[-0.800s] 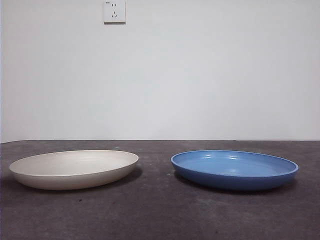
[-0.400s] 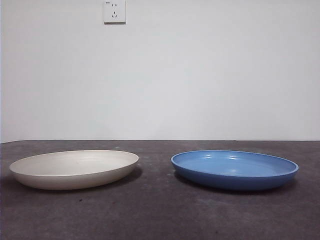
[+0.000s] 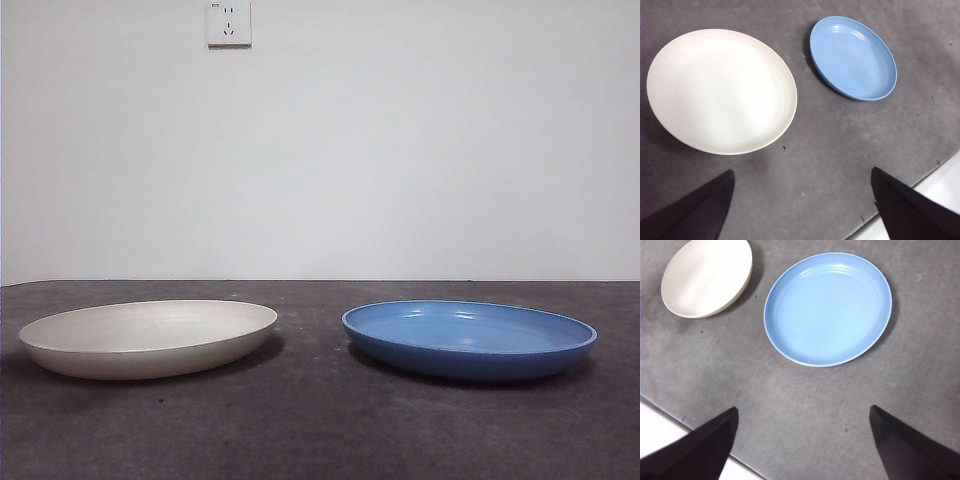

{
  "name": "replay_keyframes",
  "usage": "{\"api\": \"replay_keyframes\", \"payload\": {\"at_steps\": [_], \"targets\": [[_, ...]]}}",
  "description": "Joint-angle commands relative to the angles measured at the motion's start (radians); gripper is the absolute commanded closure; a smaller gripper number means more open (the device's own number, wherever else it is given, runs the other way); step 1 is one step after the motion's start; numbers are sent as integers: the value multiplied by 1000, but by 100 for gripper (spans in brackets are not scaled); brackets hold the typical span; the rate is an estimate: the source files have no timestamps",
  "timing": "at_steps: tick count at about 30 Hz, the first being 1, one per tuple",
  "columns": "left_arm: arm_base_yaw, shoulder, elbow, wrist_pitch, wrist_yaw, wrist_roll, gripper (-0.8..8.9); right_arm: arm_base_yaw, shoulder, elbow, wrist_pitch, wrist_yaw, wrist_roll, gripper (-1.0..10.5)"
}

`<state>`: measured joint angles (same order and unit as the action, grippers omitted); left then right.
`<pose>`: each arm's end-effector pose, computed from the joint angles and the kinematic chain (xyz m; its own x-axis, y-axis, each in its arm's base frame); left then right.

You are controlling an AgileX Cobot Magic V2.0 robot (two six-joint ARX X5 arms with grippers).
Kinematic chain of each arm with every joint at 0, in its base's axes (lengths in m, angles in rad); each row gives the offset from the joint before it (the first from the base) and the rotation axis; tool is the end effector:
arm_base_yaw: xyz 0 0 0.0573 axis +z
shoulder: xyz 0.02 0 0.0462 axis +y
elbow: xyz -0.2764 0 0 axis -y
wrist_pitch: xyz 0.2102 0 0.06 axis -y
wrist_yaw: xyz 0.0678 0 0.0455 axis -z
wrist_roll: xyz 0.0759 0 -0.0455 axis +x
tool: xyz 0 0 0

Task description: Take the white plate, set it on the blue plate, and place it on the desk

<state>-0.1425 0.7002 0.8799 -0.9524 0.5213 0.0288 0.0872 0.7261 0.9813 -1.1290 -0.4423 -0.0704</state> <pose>0.0940 -0.0517 0.2849 0.5439 -0.5811 -0.6053 0.4958 0.8046 -0.3269 0.0859 0.0401 0.2936 0.5407 0.4769 -0.6930 -0.4053 0.8695 0.2822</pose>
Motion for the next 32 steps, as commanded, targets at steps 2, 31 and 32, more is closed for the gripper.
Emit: {"api": "replay_keyframes", "payload": {"at_steps": [2, 31, 32], "targets": [[-3, 10, 19, 27, -10, -26, 367, 3, 4, 19, 6, -3, 14, 521], [-2, 636, 145, 314, -320, -68, 377, 3, 4, 19, 13, -3, 18, 521], [-2, 656, 145, 332, -320, -68, 377, 3, 4, 19, 17, -3, 18, 521]]}}
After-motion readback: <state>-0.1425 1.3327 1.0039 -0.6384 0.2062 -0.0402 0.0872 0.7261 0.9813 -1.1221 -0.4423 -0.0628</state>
